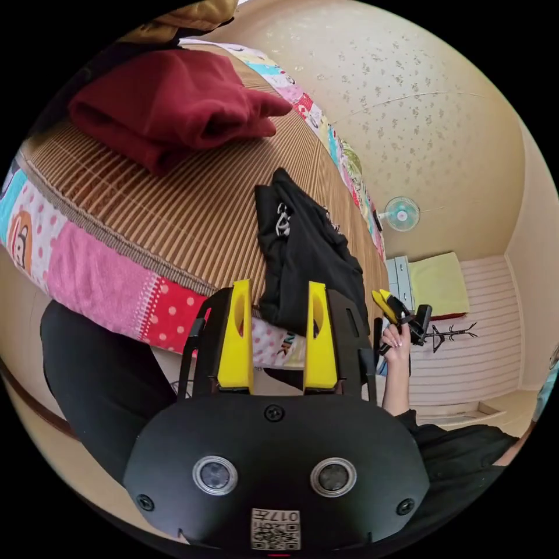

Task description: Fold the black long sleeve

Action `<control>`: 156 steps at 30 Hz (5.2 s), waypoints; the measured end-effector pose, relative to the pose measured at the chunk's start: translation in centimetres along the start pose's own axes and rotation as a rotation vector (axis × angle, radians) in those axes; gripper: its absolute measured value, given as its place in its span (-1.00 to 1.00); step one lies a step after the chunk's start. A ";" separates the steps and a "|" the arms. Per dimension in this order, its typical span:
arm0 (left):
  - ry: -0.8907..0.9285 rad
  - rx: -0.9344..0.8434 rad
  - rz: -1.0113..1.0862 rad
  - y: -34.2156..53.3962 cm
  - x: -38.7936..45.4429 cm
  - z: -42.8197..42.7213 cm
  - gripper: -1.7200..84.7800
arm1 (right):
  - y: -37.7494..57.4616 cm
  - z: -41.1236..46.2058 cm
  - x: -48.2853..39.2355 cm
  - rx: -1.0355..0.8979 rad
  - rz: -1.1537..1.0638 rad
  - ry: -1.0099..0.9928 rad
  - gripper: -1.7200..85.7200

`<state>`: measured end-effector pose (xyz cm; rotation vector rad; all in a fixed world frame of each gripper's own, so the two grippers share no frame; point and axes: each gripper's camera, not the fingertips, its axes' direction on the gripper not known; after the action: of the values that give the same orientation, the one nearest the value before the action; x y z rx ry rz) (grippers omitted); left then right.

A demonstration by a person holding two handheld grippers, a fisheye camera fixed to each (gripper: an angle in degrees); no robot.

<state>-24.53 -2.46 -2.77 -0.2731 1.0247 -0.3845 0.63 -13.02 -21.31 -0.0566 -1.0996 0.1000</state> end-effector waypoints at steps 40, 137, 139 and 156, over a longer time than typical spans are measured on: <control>0.245 0.145 0.200 9.4 -3.1 4.1 -0.84 | 2.5 3.9 7.9 0.118 -0.051 -0.346 -0.81; -0.086 0.480 0.131 -0.5 3.2 -34.9 -0.81 | -1.9 9.5 -17.6 0.193 -0.349 -0.271 -0.95; -0.148 0.504 0.002 3.1 0.8 -34.5 -0.75 | 1.8 19.4 -16.3 -0.013 -0.270 -0.318 -0.95; -0.101 0.487 0.043 14.8 -1.9 -24.6 -0.68 | 29.1 15.2 3.2 -0.366 -0.412 -0.001 -0.95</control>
<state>-44.09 10.67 -19.33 0.1653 0.8070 -0.5613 -13.06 16.16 -14.38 -0.1558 -1.0996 -0.4719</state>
